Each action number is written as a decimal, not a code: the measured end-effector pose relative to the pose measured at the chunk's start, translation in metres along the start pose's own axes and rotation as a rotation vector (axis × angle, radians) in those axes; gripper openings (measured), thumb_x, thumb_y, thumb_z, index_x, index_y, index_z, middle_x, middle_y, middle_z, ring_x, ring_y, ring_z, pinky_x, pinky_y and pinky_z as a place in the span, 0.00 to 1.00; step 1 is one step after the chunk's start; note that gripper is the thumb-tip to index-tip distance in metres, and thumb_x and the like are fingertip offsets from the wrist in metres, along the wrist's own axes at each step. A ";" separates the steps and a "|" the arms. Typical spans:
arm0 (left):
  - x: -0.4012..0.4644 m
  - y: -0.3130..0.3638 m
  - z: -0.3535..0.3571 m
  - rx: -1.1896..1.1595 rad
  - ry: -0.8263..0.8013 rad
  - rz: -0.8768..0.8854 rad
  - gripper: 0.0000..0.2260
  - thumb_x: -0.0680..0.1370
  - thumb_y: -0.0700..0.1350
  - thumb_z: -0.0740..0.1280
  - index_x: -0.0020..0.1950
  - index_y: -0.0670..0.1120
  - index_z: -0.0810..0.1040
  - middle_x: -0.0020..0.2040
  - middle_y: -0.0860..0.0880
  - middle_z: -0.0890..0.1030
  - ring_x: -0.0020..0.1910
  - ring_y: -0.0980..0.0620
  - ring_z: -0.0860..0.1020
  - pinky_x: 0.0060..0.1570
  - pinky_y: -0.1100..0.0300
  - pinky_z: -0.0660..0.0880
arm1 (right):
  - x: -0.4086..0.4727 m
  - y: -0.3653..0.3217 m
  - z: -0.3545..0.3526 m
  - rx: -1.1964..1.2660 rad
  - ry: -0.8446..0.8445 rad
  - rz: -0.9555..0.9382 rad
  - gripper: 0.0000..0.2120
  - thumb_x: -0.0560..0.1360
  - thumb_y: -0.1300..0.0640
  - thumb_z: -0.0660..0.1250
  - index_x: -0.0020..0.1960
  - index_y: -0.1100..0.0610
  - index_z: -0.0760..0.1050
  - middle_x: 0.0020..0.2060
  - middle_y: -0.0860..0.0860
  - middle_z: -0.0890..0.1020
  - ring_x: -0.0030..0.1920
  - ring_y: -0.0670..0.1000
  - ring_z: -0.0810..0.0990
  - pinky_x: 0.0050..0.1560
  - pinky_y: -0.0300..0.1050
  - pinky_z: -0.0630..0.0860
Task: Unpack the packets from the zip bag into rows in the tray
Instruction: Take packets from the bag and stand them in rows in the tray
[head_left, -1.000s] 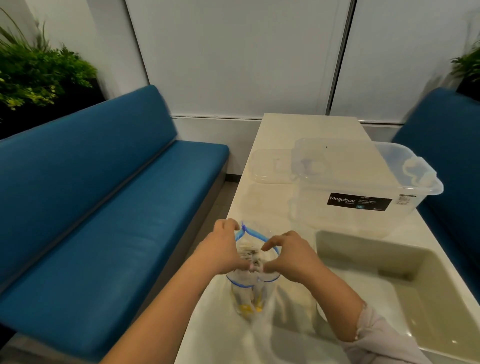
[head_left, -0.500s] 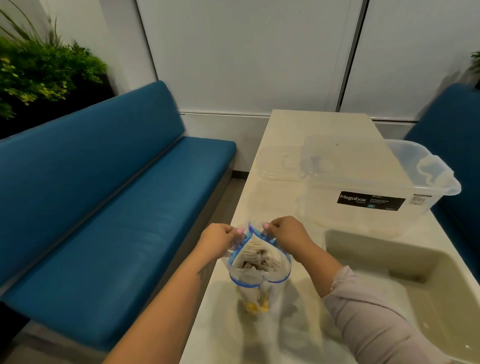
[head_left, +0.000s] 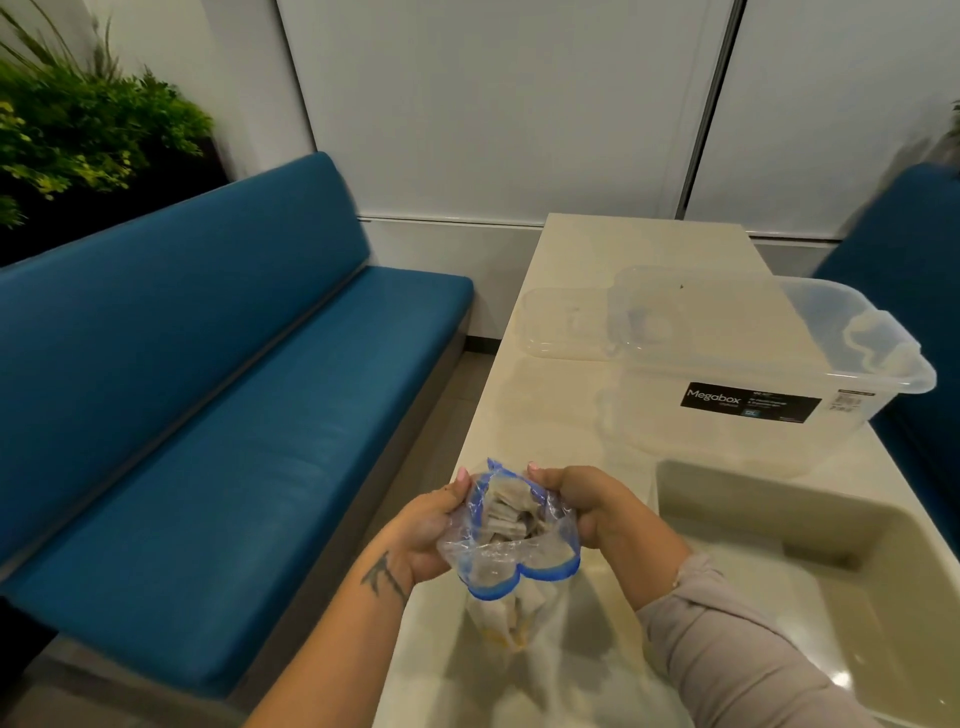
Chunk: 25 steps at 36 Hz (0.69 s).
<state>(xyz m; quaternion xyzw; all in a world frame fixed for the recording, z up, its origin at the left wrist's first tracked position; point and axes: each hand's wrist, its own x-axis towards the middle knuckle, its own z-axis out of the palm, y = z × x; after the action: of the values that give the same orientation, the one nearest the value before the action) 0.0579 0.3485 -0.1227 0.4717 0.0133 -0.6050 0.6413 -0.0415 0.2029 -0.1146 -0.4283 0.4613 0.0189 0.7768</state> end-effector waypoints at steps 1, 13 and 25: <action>0.002 -0.003 -0.001 -0.035 -0.008 0.005 0.21 0.77 0.53 0.58 0.56 0.37 0.77 0.49 0.38 0.82 0.43 0.42 0.82 0.43 0.51 0.80 | 0.001 0.001 0.000 -0.018 0.006 -0.013 0.12 0.76 0.56 0.68 0.38 0.64 0.77 0.32 0.58 0.81 0.37 0.57 0.78 0.51 0.53 0.76; 0.014 -0.035 -0.003 -0.272 0.176 0.231 0.18 0.81 0.50 0.55 0.60 0.39 0.76 0.47 0.41 0.84 0.46 0.45 0.82 0.45 0.52 0.80 | -0.026 -0.018 0.006 -0.803 0.410 -0.370 0.26 0.66 0.42 0.72 0.54 0.59 0.70 0.48 0.53 0.77 0.48 0.54 0.78 0.39 0.44 0.69; -0.002 -0.067 0.003 -0.286 0.215 0.233 0.12 0.81 0.45 0.56 0.47 0.43 0.77 0.42 0.43 0.80 0.36 0.49 0.76 0.33 0.59 0.75 | -0.024 -0.022 -0.001 -0.963 0.488 -0.443 0.16 0.77 0.48 0.63 0.41 0.60 0.79 0.34 0.55 0.81 0.39 0.56 0.80 0.38 0.42 0.70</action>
<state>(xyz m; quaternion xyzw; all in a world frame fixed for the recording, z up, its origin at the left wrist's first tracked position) 0.0032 0.3600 -0.1594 0.4361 0.1127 -0.4646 0.7623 -0.0463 0.1973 -0.0828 -0.8114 0.4658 -0.0356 0.3512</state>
